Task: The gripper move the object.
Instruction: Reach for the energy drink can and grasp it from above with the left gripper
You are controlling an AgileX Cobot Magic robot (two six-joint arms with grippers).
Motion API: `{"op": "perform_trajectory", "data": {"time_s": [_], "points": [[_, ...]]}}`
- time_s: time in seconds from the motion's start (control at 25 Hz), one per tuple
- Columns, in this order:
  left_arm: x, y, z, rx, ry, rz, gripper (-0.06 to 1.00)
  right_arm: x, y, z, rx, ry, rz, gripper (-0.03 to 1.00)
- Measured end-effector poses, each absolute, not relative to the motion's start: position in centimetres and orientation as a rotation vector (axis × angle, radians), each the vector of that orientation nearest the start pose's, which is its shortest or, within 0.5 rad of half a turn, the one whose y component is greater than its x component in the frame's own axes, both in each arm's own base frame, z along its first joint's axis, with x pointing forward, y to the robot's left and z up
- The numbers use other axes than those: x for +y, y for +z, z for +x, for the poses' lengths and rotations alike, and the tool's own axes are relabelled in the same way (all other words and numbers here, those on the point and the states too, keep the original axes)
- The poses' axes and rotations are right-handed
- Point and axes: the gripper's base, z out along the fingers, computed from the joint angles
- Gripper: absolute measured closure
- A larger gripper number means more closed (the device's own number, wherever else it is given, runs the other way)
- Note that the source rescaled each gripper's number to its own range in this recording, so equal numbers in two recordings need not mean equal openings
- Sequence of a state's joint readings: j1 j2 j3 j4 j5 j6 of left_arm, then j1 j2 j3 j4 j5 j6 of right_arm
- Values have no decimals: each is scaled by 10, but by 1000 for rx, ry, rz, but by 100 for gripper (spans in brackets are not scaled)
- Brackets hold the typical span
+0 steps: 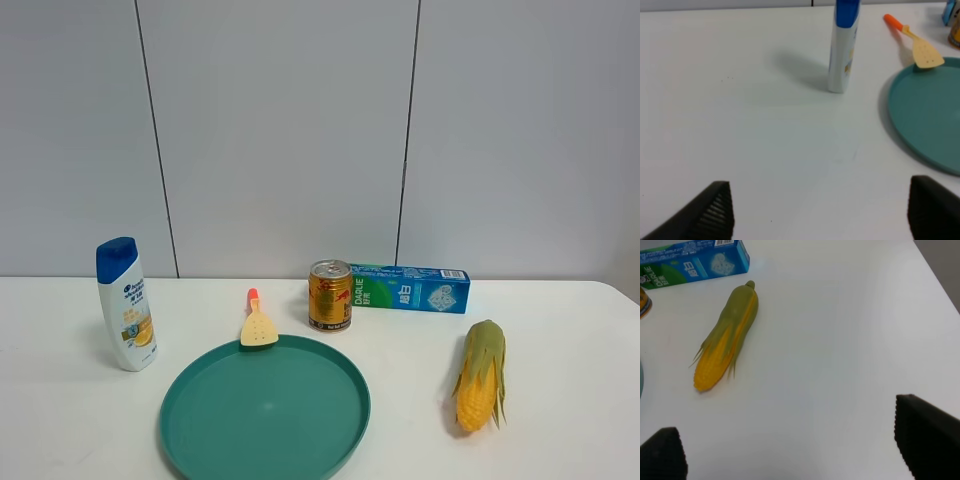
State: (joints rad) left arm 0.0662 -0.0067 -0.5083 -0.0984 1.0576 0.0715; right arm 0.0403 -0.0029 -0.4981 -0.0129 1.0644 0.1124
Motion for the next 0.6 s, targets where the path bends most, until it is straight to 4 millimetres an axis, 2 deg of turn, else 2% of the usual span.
{"op": "perform_trajectory", "data": {"time_s": [0.6], "points": [[-8, 280, -6, 2022, -30, 11, 79, -1, 276, -5, 2047, 80, 74, -3]]}}
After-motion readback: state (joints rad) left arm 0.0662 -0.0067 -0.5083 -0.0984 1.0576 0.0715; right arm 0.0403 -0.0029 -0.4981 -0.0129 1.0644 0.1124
